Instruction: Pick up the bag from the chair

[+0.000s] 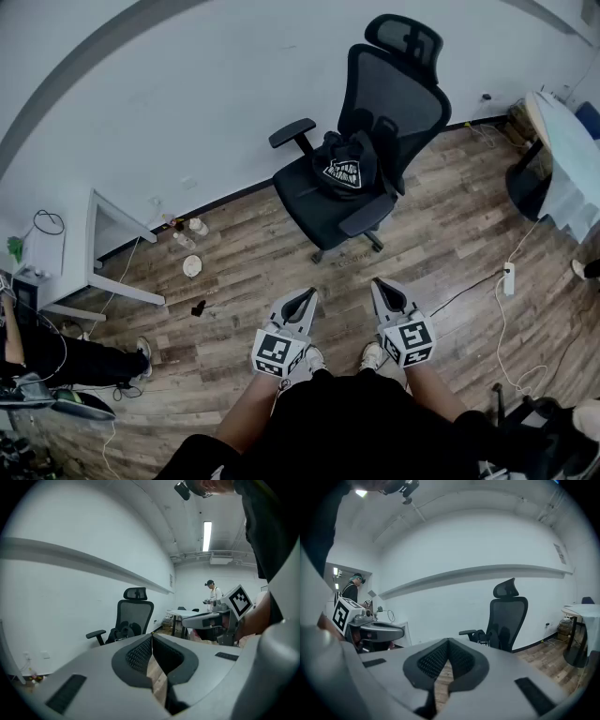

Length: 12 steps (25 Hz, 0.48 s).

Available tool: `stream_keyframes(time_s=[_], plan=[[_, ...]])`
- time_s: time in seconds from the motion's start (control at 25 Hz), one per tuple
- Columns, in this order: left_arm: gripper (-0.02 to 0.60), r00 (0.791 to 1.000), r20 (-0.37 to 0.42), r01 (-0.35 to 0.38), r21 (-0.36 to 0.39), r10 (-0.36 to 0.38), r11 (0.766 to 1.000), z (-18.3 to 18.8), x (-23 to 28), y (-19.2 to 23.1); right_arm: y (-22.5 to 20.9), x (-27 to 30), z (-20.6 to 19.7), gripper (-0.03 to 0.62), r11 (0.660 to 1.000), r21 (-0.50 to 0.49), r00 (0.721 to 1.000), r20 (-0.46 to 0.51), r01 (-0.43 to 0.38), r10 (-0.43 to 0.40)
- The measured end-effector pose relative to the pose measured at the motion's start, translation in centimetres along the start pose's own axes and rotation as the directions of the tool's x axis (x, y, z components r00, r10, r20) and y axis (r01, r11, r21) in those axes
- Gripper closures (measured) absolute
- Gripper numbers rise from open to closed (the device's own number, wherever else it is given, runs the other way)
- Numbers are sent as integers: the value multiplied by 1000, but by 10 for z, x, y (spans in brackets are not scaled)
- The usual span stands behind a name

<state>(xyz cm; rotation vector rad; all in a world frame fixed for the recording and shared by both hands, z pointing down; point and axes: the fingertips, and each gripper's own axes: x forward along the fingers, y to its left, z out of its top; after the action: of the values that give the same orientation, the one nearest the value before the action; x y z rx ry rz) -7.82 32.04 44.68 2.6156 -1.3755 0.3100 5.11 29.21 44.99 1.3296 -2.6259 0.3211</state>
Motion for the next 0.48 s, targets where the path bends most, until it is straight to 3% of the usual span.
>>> stream_keyframes(time_s=[0.48], plan=[[560, 999, 17, 28, -25, -27, 999, -1, -16, 21, 19, 6, 4, 574, 999, 12, 999, 17, 41, -41]])
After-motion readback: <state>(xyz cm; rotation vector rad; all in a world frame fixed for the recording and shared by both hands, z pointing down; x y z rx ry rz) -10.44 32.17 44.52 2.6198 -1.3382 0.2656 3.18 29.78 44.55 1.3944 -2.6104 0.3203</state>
